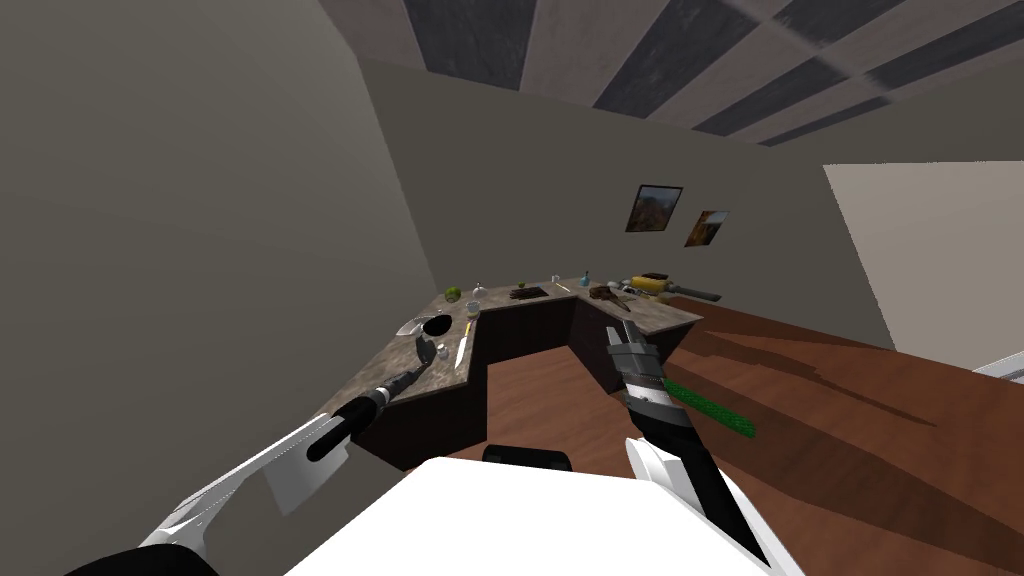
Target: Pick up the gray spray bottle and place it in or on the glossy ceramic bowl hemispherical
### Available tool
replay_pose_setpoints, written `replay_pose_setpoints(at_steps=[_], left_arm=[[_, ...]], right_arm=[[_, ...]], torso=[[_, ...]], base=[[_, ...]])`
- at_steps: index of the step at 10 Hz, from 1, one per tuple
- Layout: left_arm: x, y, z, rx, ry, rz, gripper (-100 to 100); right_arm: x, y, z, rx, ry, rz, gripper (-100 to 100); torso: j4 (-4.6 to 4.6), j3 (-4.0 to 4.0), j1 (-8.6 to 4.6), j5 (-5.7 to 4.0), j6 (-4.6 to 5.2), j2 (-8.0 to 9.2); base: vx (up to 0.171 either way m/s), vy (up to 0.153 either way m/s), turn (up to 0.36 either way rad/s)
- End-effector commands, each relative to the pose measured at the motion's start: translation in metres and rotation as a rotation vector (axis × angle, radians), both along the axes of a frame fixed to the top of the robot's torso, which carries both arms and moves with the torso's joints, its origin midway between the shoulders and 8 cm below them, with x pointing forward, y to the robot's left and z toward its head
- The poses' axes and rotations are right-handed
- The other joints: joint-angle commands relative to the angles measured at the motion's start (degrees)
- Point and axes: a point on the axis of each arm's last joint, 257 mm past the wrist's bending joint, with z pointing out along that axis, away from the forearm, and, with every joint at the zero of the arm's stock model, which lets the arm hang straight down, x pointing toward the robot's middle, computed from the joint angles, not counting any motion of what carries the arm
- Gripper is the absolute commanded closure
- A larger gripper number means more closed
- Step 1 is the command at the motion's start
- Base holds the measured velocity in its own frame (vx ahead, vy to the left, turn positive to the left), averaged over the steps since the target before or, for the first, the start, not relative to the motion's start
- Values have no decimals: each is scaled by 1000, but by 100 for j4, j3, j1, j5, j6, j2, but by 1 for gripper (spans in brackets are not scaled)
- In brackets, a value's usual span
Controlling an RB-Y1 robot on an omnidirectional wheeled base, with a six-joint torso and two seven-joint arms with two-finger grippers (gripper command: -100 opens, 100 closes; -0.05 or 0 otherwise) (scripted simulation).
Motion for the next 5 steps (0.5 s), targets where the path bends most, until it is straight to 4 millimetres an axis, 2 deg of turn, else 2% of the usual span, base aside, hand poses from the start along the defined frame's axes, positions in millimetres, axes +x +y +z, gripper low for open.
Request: replay_pose_setpoints(at_steps=[1, 5], left_arm=[[6, 20, 8, 65, 15, 9, -100], [18, 57, 34, 192, 34, 30, -100]], right_arm=[[0, 0, 0, 0, 0, 0, 0], [0, 0, 0, 0, 0, 0, 0]], torso=[[0, 0, 0, 0, 0, 0], [-1, -2, -2, 0, -2, -3]], base=[[27, -20, -121], [31, -21, -79]])
